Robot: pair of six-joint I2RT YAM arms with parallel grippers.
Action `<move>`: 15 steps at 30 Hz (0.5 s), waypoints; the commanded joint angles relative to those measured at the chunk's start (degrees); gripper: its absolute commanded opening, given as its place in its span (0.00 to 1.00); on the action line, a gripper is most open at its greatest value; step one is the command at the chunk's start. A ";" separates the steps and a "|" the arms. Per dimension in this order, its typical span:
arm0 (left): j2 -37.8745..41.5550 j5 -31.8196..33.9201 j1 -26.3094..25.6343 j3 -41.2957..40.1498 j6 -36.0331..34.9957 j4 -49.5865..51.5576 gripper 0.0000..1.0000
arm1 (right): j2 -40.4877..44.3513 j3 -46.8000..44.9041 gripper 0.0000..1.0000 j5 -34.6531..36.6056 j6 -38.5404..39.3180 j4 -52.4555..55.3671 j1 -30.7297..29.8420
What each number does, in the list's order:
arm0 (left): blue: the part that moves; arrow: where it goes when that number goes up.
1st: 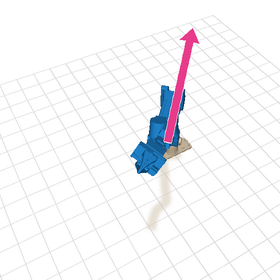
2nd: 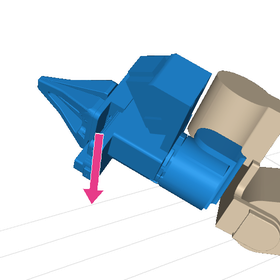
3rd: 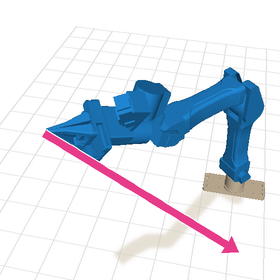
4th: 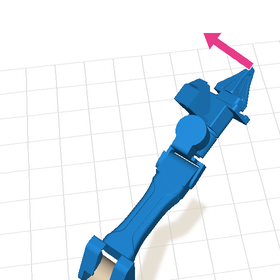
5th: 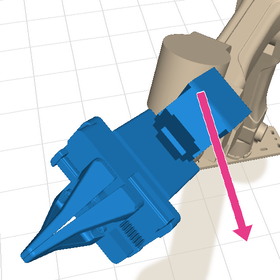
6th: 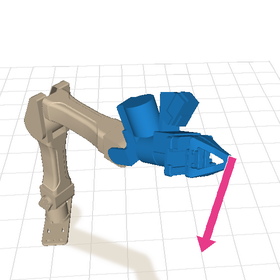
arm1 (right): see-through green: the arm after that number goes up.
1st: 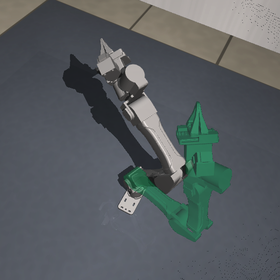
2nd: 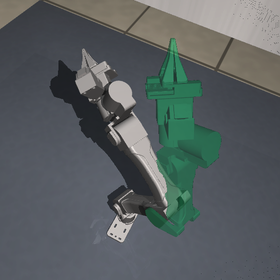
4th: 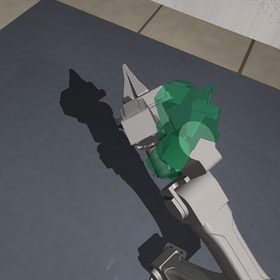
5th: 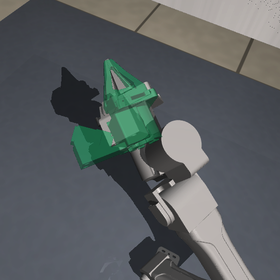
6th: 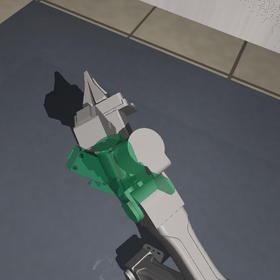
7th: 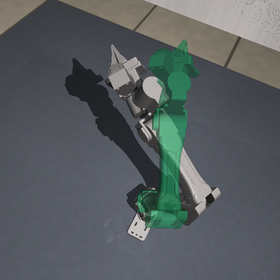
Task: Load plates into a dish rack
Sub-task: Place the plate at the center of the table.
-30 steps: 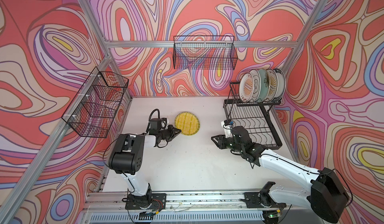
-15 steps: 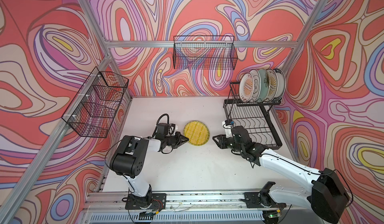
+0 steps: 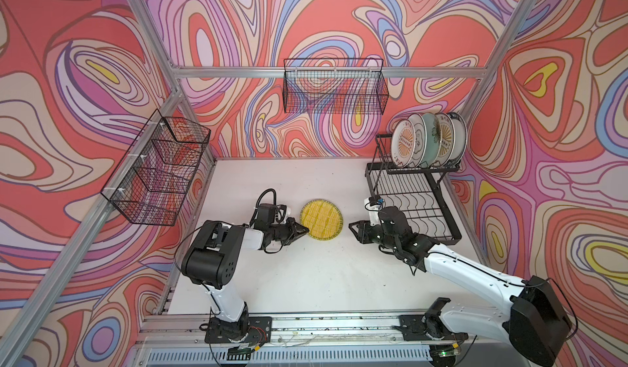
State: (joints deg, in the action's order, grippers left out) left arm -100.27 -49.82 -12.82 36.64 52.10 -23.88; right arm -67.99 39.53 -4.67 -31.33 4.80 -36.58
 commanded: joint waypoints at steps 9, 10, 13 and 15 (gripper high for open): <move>-0.01 0.94 -0.11 2.09 -3.61 4.72 0.20 | 0.13 1.64 0.39 0.95 0.38 1.26 0.46; 0.12 1.20 -0.14 2.13 -3.81 5.12 0.20 | 0.15 1.75 0.39 0.95 0.31 1.33 0.51; 0.49 1.69 -0.06 2.29 -4.23 6.13 0.23 | 0.13 1.78 0.39 0.89 0.55 1.44 0.54; 1.02 2.55 -0.10 2.60 -4.85 7.56 0.27 | 0.07 1.79 0.39 0.82 0.57 1.40 0.63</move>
State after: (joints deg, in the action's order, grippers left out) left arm -100.27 -48.56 -12.82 37.82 49.25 -18.98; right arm -67.99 39.59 -4.27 -31.33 4.99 -36.29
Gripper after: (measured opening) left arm 0.247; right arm 0.388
